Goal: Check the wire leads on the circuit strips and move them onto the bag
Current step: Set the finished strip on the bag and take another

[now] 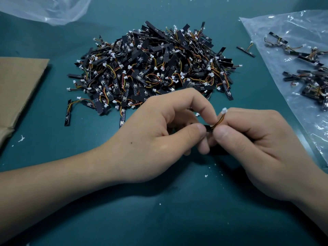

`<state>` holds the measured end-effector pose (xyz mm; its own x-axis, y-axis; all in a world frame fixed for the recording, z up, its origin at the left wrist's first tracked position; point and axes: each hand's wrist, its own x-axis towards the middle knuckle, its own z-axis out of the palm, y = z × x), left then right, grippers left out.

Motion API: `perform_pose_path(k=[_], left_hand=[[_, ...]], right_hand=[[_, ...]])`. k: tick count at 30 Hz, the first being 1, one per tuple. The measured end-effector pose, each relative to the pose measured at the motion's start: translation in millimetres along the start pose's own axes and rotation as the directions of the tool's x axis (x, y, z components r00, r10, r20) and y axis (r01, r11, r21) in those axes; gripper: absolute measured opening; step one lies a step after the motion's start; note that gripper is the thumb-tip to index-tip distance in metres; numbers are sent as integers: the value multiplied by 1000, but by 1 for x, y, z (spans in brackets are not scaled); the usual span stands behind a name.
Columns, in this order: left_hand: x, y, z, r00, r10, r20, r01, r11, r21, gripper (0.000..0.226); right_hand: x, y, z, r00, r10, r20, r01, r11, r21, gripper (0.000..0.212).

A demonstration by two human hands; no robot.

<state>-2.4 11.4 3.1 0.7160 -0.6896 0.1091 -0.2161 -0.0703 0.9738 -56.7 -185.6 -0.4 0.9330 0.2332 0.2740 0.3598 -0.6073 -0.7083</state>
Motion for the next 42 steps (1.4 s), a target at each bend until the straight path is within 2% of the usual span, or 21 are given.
perform_pose_path(k=[3, 7, 12, 23, 30, 37, 42], left_hand=[[0, 1, 0, 1000, -2, 16, 2, 1000, 17, 28], [0, 2, -1, 1000, -16, 14, 16, 1000, -12, 20], [0, 0, 2, 998, -57, -15, 57, 998, -1, 13], [0, 2, 2, 999, -42, 1, 42, 998, 44, 17], [0, 2, 2, 997, -36, -61, 37, 999, 23, 19], [0, 3, 2, 998, -35, -53, 36, 999, 8, 19], [0, 2, 3, 998, -44, -55, 45, 999, 20, 21]], right_hand=[[-1, 3, -1, 1000, 10, -4, -10, 1000, 19, 35], [0, 3, 1, 1000, 11, 5, -11, 1000, -21, 35], [-1, 4, 0, 1000, 6, 12, -6, 1000, 25, 31], [-4, 6, 0, 999, 36, 16, -36, 999, 31, 32], [-4, 6, 0, 1000, 31, -5, -31, 1000, 7, 32], [-5, 6, -1, 999, 31, 13, -32, 997, 77, 33], [-5, 7, 0, 998, 58, -2, -58, 998, 40, 34]])
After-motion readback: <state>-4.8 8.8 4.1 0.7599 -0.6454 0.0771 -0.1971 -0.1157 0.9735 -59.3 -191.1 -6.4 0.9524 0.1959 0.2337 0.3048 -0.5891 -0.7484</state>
